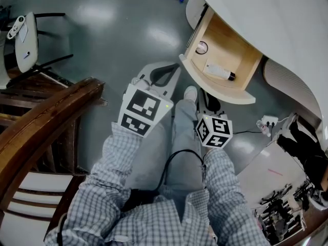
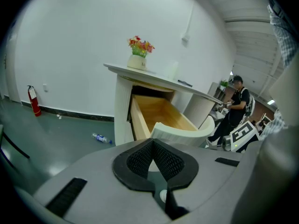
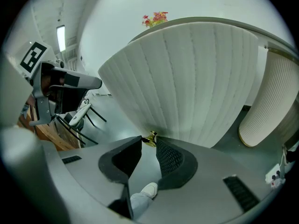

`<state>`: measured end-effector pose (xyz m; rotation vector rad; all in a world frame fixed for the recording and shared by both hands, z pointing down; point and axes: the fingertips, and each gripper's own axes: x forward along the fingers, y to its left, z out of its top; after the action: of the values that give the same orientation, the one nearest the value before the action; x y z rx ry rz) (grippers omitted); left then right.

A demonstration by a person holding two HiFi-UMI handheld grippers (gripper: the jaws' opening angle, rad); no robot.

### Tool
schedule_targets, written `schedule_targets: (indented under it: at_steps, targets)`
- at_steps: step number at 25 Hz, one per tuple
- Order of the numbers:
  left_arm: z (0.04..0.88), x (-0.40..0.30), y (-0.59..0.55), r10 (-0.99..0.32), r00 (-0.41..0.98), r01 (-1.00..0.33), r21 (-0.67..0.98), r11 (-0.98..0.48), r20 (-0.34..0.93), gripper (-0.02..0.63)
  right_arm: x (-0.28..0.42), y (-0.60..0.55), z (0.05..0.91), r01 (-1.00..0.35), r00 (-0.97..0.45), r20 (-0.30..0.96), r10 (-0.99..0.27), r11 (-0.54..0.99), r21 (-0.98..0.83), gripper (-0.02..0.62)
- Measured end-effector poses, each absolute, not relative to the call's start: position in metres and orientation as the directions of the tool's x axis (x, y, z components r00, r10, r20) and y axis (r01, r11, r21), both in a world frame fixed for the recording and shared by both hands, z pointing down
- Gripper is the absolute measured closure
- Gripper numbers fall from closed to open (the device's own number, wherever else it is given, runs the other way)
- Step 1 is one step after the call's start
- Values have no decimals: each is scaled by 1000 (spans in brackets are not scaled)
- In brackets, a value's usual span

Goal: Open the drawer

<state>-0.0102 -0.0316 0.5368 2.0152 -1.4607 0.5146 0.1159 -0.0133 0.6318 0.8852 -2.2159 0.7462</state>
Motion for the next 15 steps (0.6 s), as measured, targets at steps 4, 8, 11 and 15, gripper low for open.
schedule_targets:
  at_steps: [4,8,11,15]
  targets:
    - [536,-12,-32,-717,320,-947,235,-220,619,603,116,-13,632,-740,-578,723,-379,616,-269,503]
    - [535,-14,-34,-715,317,-948,234,-215,624,603,115,-16,633,-744,-583,719,-378,604,-286,503]
    - [534,-14,-31,-712,317,-948,232,-217,627,603,115,-16,632,-745,-578,727,-370,603,-285,503]
    - [530,-8,-27,-700,332,-943,235,-235,633,603,118,-14,629,-754,-569,734,-370,591,-287,503]
